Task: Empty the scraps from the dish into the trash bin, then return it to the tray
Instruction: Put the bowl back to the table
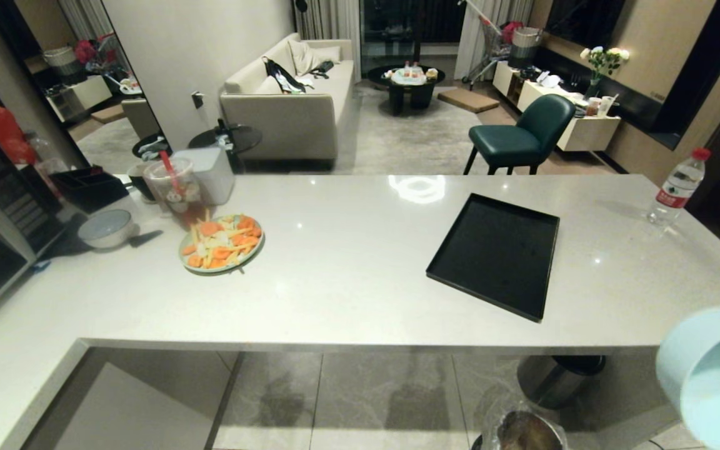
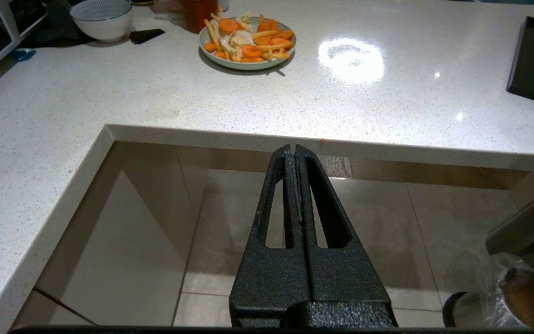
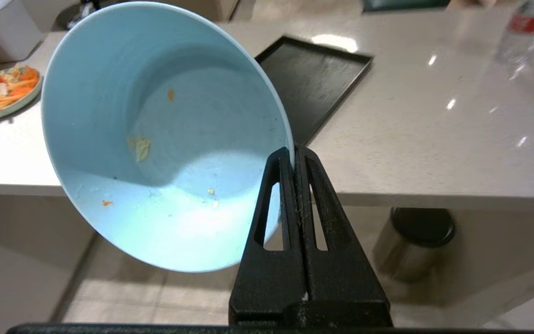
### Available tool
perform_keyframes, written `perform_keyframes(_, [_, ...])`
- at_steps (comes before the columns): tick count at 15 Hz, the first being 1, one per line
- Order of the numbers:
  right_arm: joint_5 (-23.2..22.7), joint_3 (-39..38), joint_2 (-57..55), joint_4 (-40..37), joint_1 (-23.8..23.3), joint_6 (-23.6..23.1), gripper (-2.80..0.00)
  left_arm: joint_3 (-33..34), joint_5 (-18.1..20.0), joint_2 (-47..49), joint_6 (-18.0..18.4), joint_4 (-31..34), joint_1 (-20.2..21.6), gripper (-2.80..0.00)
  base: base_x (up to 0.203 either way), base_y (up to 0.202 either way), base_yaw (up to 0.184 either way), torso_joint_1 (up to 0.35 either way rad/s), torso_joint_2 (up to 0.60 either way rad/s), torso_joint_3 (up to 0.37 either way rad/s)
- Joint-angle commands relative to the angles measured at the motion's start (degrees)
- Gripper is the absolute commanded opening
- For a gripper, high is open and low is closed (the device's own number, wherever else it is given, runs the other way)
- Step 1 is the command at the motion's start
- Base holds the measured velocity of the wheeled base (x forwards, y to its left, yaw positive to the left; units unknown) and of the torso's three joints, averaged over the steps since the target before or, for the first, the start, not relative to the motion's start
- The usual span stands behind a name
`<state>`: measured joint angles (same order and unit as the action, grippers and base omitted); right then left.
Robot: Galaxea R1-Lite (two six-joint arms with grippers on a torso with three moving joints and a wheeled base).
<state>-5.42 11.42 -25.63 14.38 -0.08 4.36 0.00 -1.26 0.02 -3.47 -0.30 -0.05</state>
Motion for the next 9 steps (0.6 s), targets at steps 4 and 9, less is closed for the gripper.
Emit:
perform_keyframes(4, [-1.1,18.6,-38.6,1.0,0.4,6.0,-2.8,0.0,-0.1,0.1,0.0,0.0,0.0,-2.8,0.0,0.0,0.0,0.0,0.0,0.0])
perform_keyframes(9, [2.4,45.8,-64.8,-4.9,3.0,16.8,-2.8,0.0,-0.1,0.1,0.0,0.0,0.0,-2.8,0.0,0.0,0.0,0.0,0.0,0.0])
